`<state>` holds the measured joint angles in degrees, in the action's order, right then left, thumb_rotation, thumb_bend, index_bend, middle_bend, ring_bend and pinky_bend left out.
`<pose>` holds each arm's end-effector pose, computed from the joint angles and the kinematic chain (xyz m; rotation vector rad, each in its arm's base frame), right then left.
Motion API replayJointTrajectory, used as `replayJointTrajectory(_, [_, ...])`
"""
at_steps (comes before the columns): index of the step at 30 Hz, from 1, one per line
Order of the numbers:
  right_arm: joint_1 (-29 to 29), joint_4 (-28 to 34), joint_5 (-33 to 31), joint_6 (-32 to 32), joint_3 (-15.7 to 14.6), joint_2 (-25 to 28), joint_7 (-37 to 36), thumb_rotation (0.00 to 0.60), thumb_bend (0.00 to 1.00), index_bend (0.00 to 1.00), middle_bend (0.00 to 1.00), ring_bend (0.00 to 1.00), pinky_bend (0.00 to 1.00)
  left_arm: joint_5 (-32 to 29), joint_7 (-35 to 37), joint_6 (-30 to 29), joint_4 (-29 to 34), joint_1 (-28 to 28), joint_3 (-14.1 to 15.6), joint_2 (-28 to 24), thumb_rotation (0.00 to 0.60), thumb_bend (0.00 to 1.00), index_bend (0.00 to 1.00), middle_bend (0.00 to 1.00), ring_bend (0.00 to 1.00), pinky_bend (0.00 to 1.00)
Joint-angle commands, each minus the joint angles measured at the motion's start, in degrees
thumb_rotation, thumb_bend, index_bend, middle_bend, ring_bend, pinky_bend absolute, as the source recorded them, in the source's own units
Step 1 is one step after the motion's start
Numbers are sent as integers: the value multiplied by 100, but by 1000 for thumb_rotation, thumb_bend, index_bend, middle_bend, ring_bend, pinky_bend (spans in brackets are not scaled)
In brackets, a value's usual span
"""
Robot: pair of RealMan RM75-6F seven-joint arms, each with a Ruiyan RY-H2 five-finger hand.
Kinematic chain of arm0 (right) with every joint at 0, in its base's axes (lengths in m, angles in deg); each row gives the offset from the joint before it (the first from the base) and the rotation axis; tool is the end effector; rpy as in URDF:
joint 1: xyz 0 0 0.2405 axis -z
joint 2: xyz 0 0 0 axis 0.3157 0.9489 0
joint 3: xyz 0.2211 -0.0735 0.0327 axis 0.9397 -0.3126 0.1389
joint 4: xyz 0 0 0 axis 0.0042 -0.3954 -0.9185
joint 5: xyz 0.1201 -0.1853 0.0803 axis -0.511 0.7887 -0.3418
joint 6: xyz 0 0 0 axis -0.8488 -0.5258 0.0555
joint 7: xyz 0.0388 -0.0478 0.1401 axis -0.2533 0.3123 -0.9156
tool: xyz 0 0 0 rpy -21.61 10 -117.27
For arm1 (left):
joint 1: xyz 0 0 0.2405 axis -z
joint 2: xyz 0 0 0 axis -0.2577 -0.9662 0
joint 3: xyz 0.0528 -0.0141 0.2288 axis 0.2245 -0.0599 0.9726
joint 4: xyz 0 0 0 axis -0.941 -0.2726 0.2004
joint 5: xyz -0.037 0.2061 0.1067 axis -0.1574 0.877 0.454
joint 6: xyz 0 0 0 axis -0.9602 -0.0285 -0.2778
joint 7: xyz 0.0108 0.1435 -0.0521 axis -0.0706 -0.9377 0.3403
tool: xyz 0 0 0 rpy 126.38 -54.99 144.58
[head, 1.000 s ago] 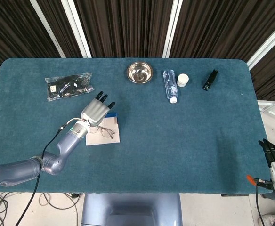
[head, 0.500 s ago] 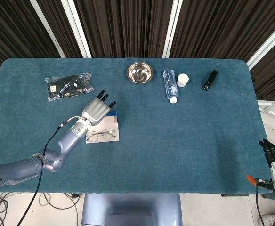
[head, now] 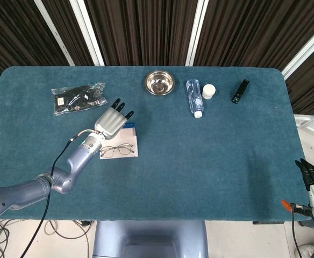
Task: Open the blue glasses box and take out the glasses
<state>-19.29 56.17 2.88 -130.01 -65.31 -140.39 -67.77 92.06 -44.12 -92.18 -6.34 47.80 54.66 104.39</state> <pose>-0.3193 -0.1681 0.1510 1.2651 -1.0876 0.9386 -0.0957 0.4385 -0.0432 -2.0713 -0.3103 -0.5842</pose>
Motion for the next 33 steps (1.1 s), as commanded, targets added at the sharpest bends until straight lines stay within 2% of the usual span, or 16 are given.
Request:
replayJointTrajectory(1, [0, 3, 5, -1, -2, 3, 0, 600, 204, 0, 0, 0, 199, -24, -41, 36, -12, -7, 4, 7, 600, 323, 134, 533, 86, 74])
replayJointTrajectory(4, [2, 3, 7, -3, -3, 4, -5, 600, 204, 0, 0, 0, 199, -70, -97, 52, -38, -23, 6, 35, 600, 284, 125, 488, 86, 73])
replayJointTrajectory(8, [1, 5, 0, 4, -3, 6, -9, 600, 204, 0, 0, 0, 199, -168, -168, 71, -100, -57, 0, 96, 600, 177, 98, 297, 76, 64])
replayJointTrajectory(10, [3, 0, 1, -2, -1, 2, -1, 600, 203, 0, 0, 0, 199, -210, -221, 53, -112, -73, -7, 123, 600, 165, 92, 253, 64, 62])
replayJointTrajectory(17, [3, 0, -6, -3, 2, -3, 5, 600, 204, 0, 0, 0, 199, -416, -223, -220, 40, -189, -201, 115, 600, 163, 76, 172, 35, 49])
replayJointTrajectory(21, [3, 6, -10, 0, 4, -2, 0, 600, 204, 0, 0, 0, 199, -721, -106, -493, 594, -369, -417, -44, 600, 155, 70, 164, 36, 72])
replayJointTrajectory(24, [1, 11, -10, 6, 3, 1, -5, 600, 204, 0, 0, 0, 199, -936, -161, -709, 1151, -500, -494, -231, 600, 151, 71, 202, 108, 214])
replayJointTrajectory(27, [1, 16, -4, 5, 1, 4, -5, 600, 205, 0, 0, 0, 199, -1140, -372, -1113, 1844, -654, -532, -434, 600, 150, 103, 325, 281, 439])
replayJointTrajectory(29, [0, 15, -6, 9, 1, 3, -5, 600, 205, 0, 0, 0, 199, -1231, -524, -1356, 2182, -734, -523, -506, 600, 150, 136, 393, 442, 603])
replayJointTrajectory(33, [1, 18, -1, 3, 0, 5, -3, 600, 204, 0, 0, 0, 199, -1542, -793, -1755, 2832, -873, -525, -592, 600, 150, 175, 493, 613, 789])
